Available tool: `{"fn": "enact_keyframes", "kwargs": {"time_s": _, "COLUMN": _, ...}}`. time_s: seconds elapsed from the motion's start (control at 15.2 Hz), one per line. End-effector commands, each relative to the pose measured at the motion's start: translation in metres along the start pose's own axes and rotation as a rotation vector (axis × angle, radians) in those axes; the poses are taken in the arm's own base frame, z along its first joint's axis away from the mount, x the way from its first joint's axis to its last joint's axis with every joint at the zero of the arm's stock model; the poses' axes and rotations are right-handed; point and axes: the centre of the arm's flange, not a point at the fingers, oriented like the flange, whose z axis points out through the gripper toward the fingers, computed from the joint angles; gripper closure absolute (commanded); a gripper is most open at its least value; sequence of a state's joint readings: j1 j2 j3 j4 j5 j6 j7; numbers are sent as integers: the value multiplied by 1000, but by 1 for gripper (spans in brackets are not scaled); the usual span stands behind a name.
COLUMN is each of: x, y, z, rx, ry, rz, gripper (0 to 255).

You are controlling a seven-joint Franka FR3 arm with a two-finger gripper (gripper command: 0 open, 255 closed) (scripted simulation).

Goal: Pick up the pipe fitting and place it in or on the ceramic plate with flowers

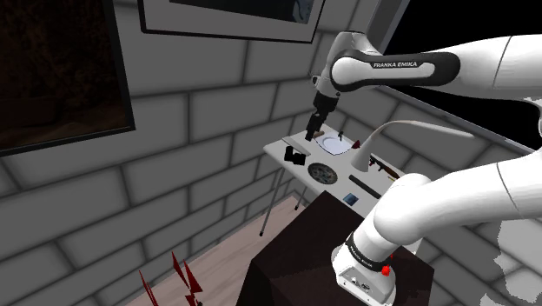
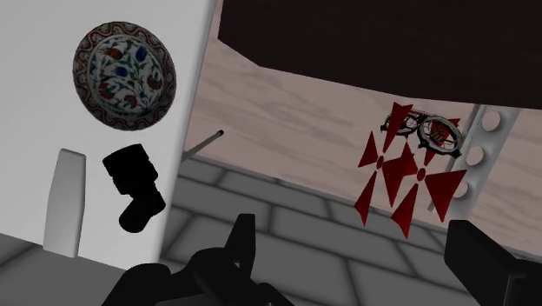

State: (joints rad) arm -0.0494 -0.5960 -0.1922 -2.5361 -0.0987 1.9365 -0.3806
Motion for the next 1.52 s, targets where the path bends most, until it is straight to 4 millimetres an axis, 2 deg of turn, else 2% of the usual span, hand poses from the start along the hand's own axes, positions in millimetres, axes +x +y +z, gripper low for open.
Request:
{"fn": "enact_keyframes", "kwargs": {"time_s": 0.0, "x": 3, "y": 19, "z": 15, "rx": 3, "ry": 5, "rz": -14, "gripper": 0}}
{"fn": "enact_keyframes", "kwargs": {"time_s": 0.73, "x": 24, "y": 130, "z": 111, "rx": 23, "ry": 26, "rz": -83, "gripper": 0}}
{"fn": "enact_keyframes", "kwargs": {"time_s": 1.45, "x": 54, "y": 237, "z": 207, "rx": 43, "ry": 46, "rz": -152, "gripper": 0}}
